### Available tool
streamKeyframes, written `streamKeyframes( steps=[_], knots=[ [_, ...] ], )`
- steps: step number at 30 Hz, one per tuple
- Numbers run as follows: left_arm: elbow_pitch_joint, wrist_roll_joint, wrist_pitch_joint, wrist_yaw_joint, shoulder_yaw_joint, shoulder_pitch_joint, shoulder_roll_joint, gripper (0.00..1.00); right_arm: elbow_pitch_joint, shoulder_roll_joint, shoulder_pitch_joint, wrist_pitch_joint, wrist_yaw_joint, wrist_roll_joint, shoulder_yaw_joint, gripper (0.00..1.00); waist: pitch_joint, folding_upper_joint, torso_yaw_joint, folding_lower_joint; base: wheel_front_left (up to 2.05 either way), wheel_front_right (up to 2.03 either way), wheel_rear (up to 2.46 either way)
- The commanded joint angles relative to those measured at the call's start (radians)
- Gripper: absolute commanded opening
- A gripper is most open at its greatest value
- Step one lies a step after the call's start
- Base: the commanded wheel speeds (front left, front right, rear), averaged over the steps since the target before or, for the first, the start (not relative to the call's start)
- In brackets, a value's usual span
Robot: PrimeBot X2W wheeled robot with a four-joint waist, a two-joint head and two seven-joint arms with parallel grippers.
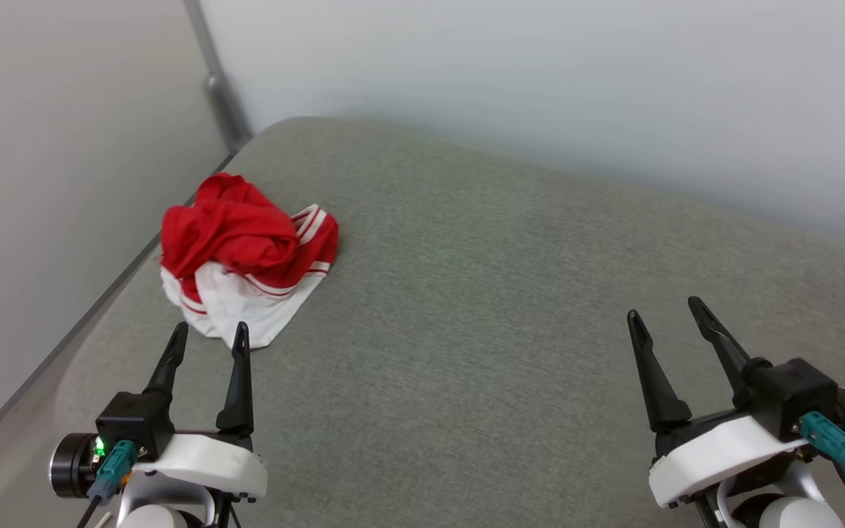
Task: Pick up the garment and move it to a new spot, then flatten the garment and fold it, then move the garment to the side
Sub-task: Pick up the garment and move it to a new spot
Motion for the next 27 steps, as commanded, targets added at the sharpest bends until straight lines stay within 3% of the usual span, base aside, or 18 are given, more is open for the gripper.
streamKeyframes(
  steps=[1, 14, 21, 27],
  knots=[
    [-0.004, 0.001, -0.003, -0.001, 0.005, 0.008, 0.0, 1.0, -0.001, 0.002, -0.015, -0.008, 0.0, -0.003, 0.006, 1.0, 0.004, 0.0, 0.036, 0.0, 0.0, 0.0, 0.0],
    [-0.006, -0.006, -0.003, -0.002, 0.02, -0.004, 0.004, 1.0, 0.004, 0.001, -0.028, -0.015, 0.0, -0.001, 0.023, 1.0, 0.022, 0.0, 0.085, 0.0, 0.0, 0.0, 0.0],
    [0.024, -0.019, -0.003, -0.002, 0.043, -0.097, 0.015, 1.0, -0.031, -0.005, -0.06, 0.013, 0.0, -0.022, 0.03, 1.0, 0.096, 0.0, 0.037, 0.0, 0.0, 0.0, 0.0],
    [0.113, -0.084, 0.026, -0.002, 0.034, -0.288, 0.083, 1.0, -0.087, -0.037, -0.112, 0.046, 0.0, -0.034, 0.03, 1.0, 0.225, 0.0, -0.043, 0.0, 0.0, 0.0, 0.0]
  ],
)
